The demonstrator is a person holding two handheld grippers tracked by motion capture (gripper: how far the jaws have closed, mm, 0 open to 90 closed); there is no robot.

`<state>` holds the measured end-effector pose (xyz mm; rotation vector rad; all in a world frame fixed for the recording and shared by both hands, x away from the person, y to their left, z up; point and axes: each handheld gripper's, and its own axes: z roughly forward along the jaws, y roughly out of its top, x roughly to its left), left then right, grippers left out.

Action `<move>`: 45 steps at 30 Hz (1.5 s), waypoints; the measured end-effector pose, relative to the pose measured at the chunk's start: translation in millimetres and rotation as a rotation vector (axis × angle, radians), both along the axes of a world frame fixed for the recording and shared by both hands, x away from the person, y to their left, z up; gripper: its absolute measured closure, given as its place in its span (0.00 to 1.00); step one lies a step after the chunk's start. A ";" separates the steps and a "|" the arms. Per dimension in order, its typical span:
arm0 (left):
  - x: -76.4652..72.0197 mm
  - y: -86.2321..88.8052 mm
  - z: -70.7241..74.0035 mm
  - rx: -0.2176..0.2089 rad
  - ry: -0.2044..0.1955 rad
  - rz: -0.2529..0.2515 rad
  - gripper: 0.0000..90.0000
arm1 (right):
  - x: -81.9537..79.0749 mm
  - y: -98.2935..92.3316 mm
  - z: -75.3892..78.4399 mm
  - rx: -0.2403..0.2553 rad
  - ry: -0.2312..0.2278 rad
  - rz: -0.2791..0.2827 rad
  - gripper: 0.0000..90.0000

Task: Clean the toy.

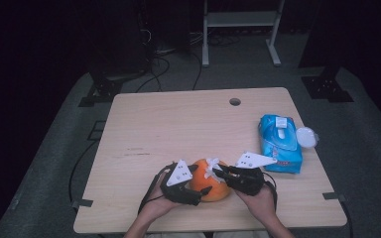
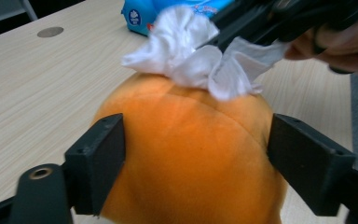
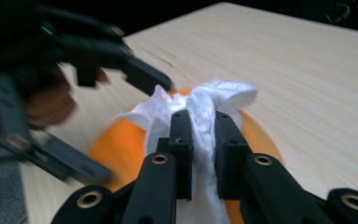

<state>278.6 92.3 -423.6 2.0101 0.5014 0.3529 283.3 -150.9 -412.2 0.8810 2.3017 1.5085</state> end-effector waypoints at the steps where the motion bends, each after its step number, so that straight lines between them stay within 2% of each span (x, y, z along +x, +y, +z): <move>1: 1.1 3.3 0.9 -0.015 0.003 0.012 0.20 | 1.9 -2.8 -2.7 -0.004 0.007 -0.010 0.87; 3: 4.7 9.0 1.6 -0.031 0.021 0.057 0.14 | 4.9 -8.9 -6.0 0.002 0.019 -0.030 0.87; 5: 10.3 12.6 -2.0 -0.071 0.083 0.076 0.13 | 7.5 -13.5 -5.0 -0.005 0.021 -0.044 0.87; 6: 12.1 12.2 -4.7 -0.078 0.117 0.074 0.13 | 8.1 -14.5 -4.6 -0.004 0.024 -0.046 0.87; 7: 12.4 10.6 -7.9 -0.076 0.134 0.051 0.15 | 8.2 -14.4 -4.5 -0.003 0.027 -0.043 0.87; 8: 11.4 8.5 -9.6 -0.077 0.127 0.046 0.19 | 7.2 -13.0 -3.9 -0.002 0.024 -0.038 0.87; 10: 8.1 4.9 -8.2 -0.060 0.110 0.045 0.21 | 3.9 -9.8 -1.3 0.001 0.014 -0.029 0.87; 12: 5.1 1.9 -5.1 -0.035 0.081 0.031 0.23 | -1.1 -5.1 3.4 0.015 -0.010 0.006 0.87; 14: 2.4 0.3 -4.4 -0.023 0.059 0.022 0.23 | -4.5 -1.0 7.5 -0.004 -0.041 0.036 0.87; 15: 2.3 0.9 -4.3 -0.030 0.059 0.020 0.23 | -4.3 -1.1 8.9 -0.022 -0.053 0.035 0.87; 17: 3.5 3.6 -3.0 -0.036 0.054 0.029 0.21 | -0.6 -6.0 8.6 -0.031 -0.035 0.014 0.87; 19: 6.1 7.1 -2.1 -0.048 0.065 0.067 0.14 | 5.2 -12.8 1.6 -0.054 -0.010 -0.012 0.87; 21: 8.0 8.5 -3.1 -0.058 0.088 0.083 0.11 | 9.4 -19.1 -3.6 -0.017 0.031 -0.022 0.87; 25: 10.6 6.3 -7.9 -0.055 0.160 0.082 0.12 | 10.2 -19.7 -2.8 -0.023 0.030 -0.024 0.87; 27: 7.3 3.4 -7.6 -0.035 0.129 0.061 0.18 | 6.7 -16.5 -1.1 -0.016 0.020 -0.016 0.87; 30: 1.5 -2.3 -2.8 -0.018 0.071 0.034 0.23 | -2.2 -7.3 8.0 0.001 -0.023 0.035 0.87; 33: -3.2 -6.1 -0.8 0.004 0.036 0.016 0.23 | -6.1 0.1 13.2 -0.029 -0.060 0.056 0.87; 35: -1.9 -2.7 0.4 -0.019 0.038 0.020 0.21 | -3.1 -3.0 10.3 -0.033 -0.037 0.038 0.87; 37: 0.7 1.2 2.2 -0.032 0.049 0.047 0.16 | 1.4 -9.0 4.3 -0.040 -0.017 0.011 0.87; 40: 4.7 2.7 -0.1 -0.044 0.104 0.066 0.12 | 7.3 -18.2 -0.1 -0.006 0.020 -0.011 0.87; 42: 7.1 0.3 -3.9 -0.028 0.149 0.071 0.12 | 7.0 -17.9 1.7 -0.023 0.010 -0.017 0.87; 43: 7.0 -0.5 -5.3 -0.033 0.158 0.066 0.13 | 6.2 -16.7 2.0 -0.030 0.008 -0.015 0.87; 45: 4.4 -1.9 -4.5 -0.027 0.137 0.053 0.18 | 3.3 -13.9 2.9 -0.031 -0.007 -0.015 0.87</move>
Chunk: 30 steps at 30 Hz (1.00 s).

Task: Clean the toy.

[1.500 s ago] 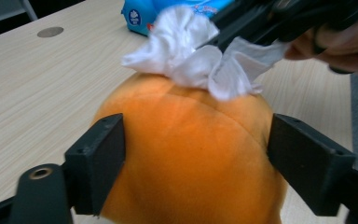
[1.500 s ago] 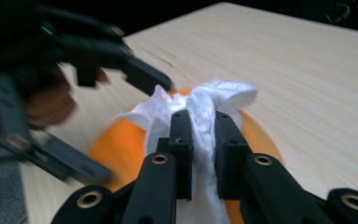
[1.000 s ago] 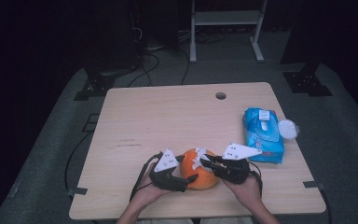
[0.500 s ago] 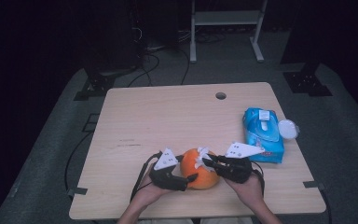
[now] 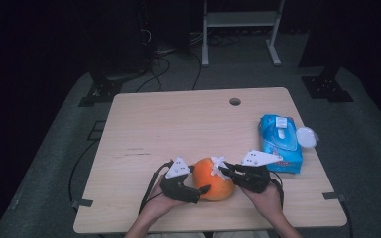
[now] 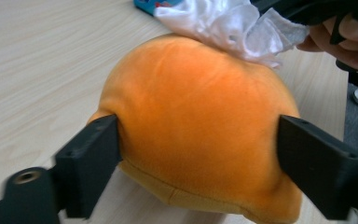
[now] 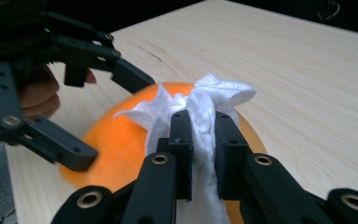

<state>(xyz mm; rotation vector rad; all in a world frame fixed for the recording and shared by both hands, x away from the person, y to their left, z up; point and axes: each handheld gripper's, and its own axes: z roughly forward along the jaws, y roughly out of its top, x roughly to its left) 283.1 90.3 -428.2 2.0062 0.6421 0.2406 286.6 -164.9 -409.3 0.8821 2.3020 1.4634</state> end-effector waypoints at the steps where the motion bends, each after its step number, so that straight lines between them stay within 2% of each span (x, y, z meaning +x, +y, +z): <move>1: -1.7 -1.3 1.4 0.002 -0.017 -0.006 0.20 | -2.2 1.6 2.4 0.004 -0.009 0.009 0.87; 4: -7.9 -9.0 5.0 0.015 -0.078 -0.035 0.24 | -10.9 11.6 12.8 0.019 -0.048 0.063 0.87; 6: -12.4 -14.4 6.5 0.037 -0.113 -0.057 0.24 | -16.9 21.8 16.3 -0.001 -0.071 0.093 0.87; 8: -14.7 -15.8 7.4 0.063 -0.132 -0.068 0.24 | -19.1 27.6 16.1 -0.030 -0.083 0.093 0.87; 10: -13.0 -12.3 7.2 0.035 -0.119 -0.061 0.22 | -16.5 24.9 14.2 -0.032 -0.067 0.079 0.88; 14: -6.7 -7.8 6.0 -0.001 -0.088 0.003 0.10 | -12.3 12.6 12.9 -0.020 -0.052 0.043 0.88; 15: -6.2 -8.9 4.1 -0.008 -0.074 0.001 0.10 | -12.3 10.4 13.2 -0.016 -0.050 0.036 0.88; 17: -7.9 -14.9 -0.1 0.014 -0.056 -0.027 0.12 | -13.3 8.6 13.3 -0.014 -0.051 0.040 0.88; 20: -12.7 -19.9 -0.8 0.052 -0.073 -0.040 0.17 | -20.5 16.3 13.1 -0.033 -0.056 0.058 0.88; 23: -14.0 -18.5 -0.4 0.077 -0.083 -0.048 0.21 | -25.7 26.3 13.6 -0.065 -0.085 0.090 0.88; 25: -13.6 -17.1 -0.6 0.068 -0.080 -0.045 0.23 | -24.4 24.8 14.4 -0.071 -0.085 0.073 0.88; 27: -13.8 -17.5 -1.1 0.068 -0.092 -0.050 0.23 | -19.5 16.2 15.7 -0.055 -0.081 0.039 0.88; 30: -13.1 -17.2 0.5 0.051 -0.098 -0.053 0.21 | -15.7 4.3 16.0 -0.060 -0.083 -0.003 0.88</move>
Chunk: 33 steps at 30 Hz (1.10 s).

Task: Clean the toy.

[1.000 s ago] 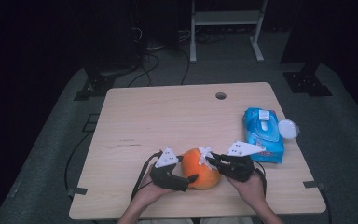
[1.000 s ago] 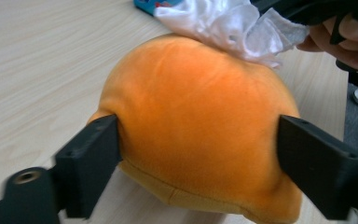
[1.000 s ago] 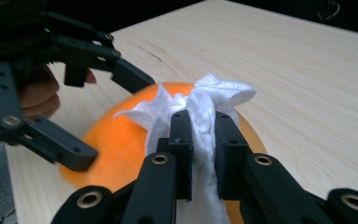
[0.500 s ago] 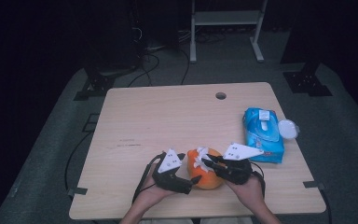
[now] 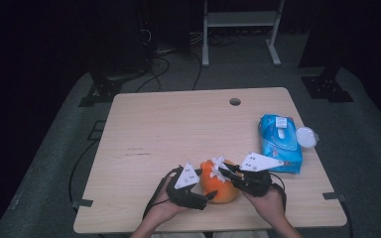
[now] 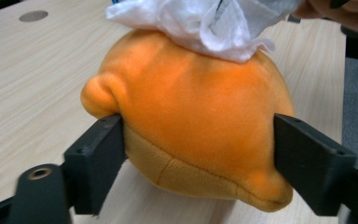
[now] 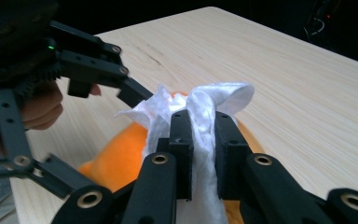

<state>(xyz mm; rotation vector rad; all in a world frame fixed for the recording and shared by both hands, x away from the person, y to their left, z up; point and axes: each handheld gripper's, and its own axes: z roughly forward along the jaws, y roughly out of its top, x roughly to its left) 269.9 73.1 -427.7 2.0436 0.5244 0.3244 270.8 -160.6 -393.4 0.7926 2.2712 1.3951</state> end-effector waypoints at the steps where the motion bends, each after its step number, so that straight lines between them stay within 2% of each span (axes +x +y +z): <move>1: 0.3 1.0 1.8 -0.016 -0.008 0.002 0.18 | 0.6 -2.5 -0.6 0.009 0.008 -0.003 0.88; 3: 0.4 0.7 3.9 -0.035 -0.064 0.029 0.10 | 0.4 -3.3 -1.3 0.016 0.007 -0.002 0.87; 4: 0.3 0.1 3.7 -0.040 -0.073 0.032 0.09 | 0.1 -2.5 -1.6 0.039 0.017 0.018 0.87; 6: 0.4 -1.7 0.2 -0.013 -0.071 0.036 0.09 | -0.5 2.1 -4.6 0.063 0.034 0.045 0.87; 9: 1.9 2.3 -3.2 0.007 -0.051 0.030 0.16 | 0.9 3.0 -5.2 0.055 0.041 0.046 0.87; 11: 3.6 5.9 -3.7 0.032 -0.037 0.024 0.17 | 3.5 -2.3 -5.9 0.042 0.044 0.017 0.87; 13: 5.3 10.1 -4.8 0.023 -0.027 0.023 0.17 | 8.2 -9.3 -11.1 0.032 0.052 -0.023 0.87; 15: 5.7 11.3 -0.2 0.006 -0.056 0.026 0.14 | 12.7 -13.7 -17.6 0.070 0.096 -0.030 0.87; 17: 3.5 7.9 3.8 -0.015 -0.093 0.022 0.12 | 11.8 -10.8 -18.2 0.072 0.091 -0.025 0.87; 19: 2.1 2.4 1.5 0.011 -0.098 0.004 0.12 | 9.2 -6.2 -16.8 0.091 0.100 0.010 0.87; 20: 1.6 1.8 -0.9 0.025 -0.101 -0.001 0.13 | 7.8 -3.0 -17.0 0.084 0.093 0.018 0.87; 21: 1.7 3.0 -2.9 0.022 -0.098 -0.007 0.15 | 6.8 -1.1 -16.9 0.064 0.083 0.022 0.87; 24: 6.2 10.7 -3.3 0.045 -0.051 0.006 0.18 | 9.3 -5.4 -16.4 0.045 0.083 0.008 0.87; 26: 7.6 16.0 -4.2 0.033 -0.030 0.011 0.18 | 13.0 -11.5 -18.8 0.028 0.085 -0.028 0.87; 27: 7.3 16.7 -3.2 0.017 -0.039 0.009 0.18 | 15.2 -14.8 -21.0 0.025 0.094 -0.039 0.87; 29: 4.6 13.2 1.1 -0.007 -0.083 -0.006 0.16 | 17.1 -17.1 -23.5 0.062 0.123 -0.045 0.87; 30: 3.6 10.4 2.5 -0.018 -0.089 -0.018 0.15 | 16.1 -14.8 -23.0 0.064 0.118 -0.038 0.87; 32: 2.5 4.5 1.7 0.018 -0.097 -0.020 0.16 | 11.5 -6.9 -21.0 0.103 0.121 0.023 0.87; 33: 2.5 3.9 -0.4 0.048 -0.100 -0.019 0.17 | 9.5 -3.0 -20.2 0.094 0.111 0.034 0.87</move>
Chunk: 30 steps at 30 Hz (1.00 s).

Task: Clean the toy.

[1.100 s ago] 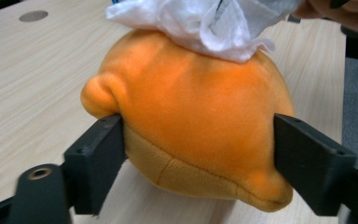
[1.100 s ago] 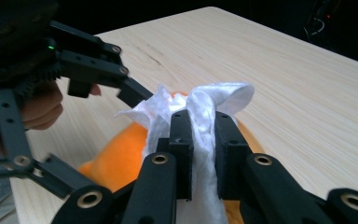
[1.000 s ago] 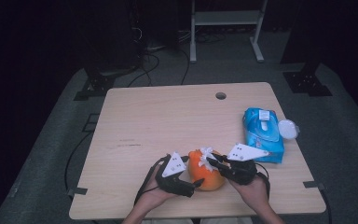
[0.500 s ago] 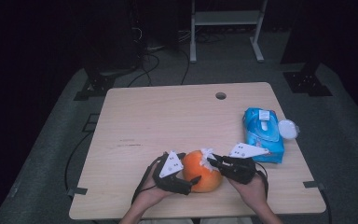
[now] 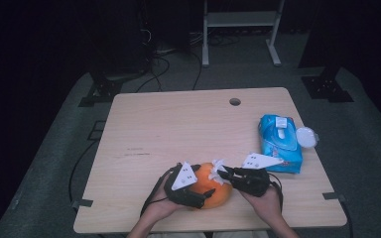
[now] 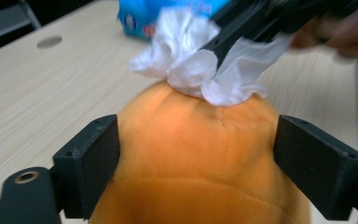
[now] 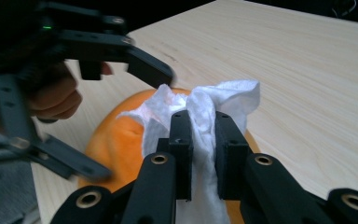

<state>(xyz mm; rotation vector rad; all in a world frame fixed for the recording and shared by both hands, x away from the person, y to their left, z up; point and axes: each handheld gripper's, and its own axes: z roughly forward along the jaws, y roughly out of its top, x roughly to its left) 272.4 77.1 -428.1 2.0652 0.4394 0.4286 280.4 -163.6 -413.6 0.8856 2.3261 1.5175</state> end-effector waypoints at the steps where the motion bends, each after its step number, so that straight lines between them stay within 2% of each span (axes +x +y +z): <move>1: 0.8 2.2 -1.7 0.008 0.005 0.000 0.19 | -2.0 4.0 1.1 -0.023 -0.015 0.005 0.87; 2: 2.6 6.5 -2.7 -0.001 0.029 0.006 0.20 | -2.1 5.2 1.1 -0.034 -0.020 0.007 0.87; 4: 5.4 12.5 -3.3 0.015 0.047 0.023 0.22 | 1.8 1.1 -1.8 -0.027 -0.002 -0.007 0.87; 6: 9.0 19.2 -5.3 0.000 0.083 0.031 0.23 | 6.4 -5.6 -8.2 -0.049 0.015 -0.046 0.87; 7: 9.5 20.2 -6.0 -0.006 0.087 0.032 0.23 | 8.9 -8.8 -11.9 -0.056 0.028 -0.060 0.87; 9: 9.6 20.4 -5.8 -0.001 0.087 0.027 0.23 | 11.5 -12.6 -15.6 -0.029 0.064 -0.068 0.87; 11: 9.2 19.4 -5.0 0.012 0.090 0.024 0.23 | 9.2 -9.3 -11.8 -0.031 0.044 -0.062 0.87; 13: 9.3 19.8 -5.5 0.010 0.089 0.017 0.23 | 5.0 -5.1 -6.2 -0.003 0.029 -0.031 0.87; 16: 10.1 21.8 -5.8 0.007 0.097 0.015 0.23 | 4.2 -2.2 -6.6 -0.019 0.018 -0.019 0.87; 18: 10.2 22.5 -5.5 0.008 0.099 0.016 0.23 | 8.5 -6.5 -12.1 -0.016 0.045 -0.034 0.87; 22: 10.4 23.7 -6.3 -0.001 0.104 0.013 0.23 | 17.0 -15.9 -24.0 -0.043 0.087 -0.086 0.87; 25: 10.5 23.8 -6.1 0.003 0.106 0.014 0.23 | 19.3 -18.3 -26.8 -0.025 0.120 -0.091 0.87; 27: 10.9 24.9 -6.8 -0.004 0.108 0.010 0.23 | 16.7 -16.8 -20.2 -0.019 0.097 -0.088 0.87; 29: 11.7 24.7 -6.4 -0.010 0.115 0.009 0.23 | 13.2 -15.4 -12.3 0.022 0.079 -0.063 0.87; 30: 12.1 23.7 -5.8 -0.023 0.121 0.013 0.21 | 12.1 -13.6 -10.0 0.022 0.070 -0.051 0.87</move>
